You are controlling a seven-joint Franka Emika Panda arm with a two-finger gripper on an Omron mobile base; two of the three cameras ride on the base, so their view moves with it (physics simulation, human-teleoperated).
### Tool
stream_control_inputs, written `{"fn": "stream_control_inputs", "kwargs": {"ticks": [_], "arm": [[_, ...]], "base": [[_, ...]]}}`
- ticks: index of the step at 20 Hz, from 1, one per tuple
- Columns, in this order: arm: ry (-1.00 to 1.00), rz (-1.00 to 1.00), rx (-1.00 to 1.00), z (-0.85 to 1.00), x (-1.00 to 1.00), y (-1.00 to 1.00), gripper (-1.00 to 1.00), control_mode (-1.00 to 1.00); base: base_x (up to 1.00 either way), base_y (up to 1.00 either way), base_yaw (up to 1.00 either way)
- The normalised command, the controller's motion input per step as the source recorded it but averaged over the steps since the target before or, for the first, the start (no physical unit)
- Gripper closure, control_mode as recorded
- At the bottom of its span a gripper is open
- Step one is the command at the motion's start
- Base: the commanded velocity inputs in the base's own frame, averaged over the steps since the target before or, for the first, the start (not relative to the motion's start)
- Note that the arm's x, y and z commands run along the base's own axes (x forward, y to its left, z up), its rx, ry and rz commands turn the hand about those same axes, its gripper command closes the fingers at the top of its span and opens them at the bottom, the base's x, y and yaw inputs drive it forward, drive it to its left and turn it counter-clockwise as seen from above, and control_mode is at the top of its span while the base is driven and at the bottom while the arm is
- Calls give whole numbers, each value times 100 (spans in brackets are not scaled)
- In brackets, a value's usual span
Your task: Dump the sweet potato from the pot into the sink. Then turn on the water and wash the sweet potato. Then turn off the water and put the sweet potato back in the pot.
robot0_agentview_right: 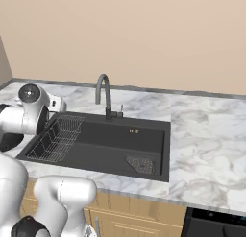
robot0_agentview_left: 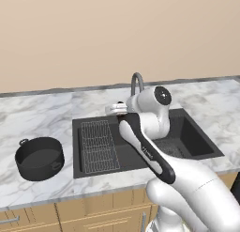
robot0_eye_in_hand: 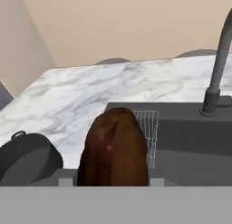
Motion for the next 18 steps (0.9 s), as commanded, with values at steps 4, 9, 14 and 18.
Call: {"fn": "stream_control_inputs", "kwargs": {"ticks": [4, 9, 14, 18], "arm": [[9, 15, 0, 0, 0, 84, 100, -100], [8, 16, 0, 0, 0, 82, 100, -100], [3, 13, 0, -2, 0, 76, 100, -100], [5, 10, 0, -8, 0, 69, 100, -100]], "base": [[0, 0, 0], [0, 0, 0], [0, 0, 0], [0, 0, 0]]}}
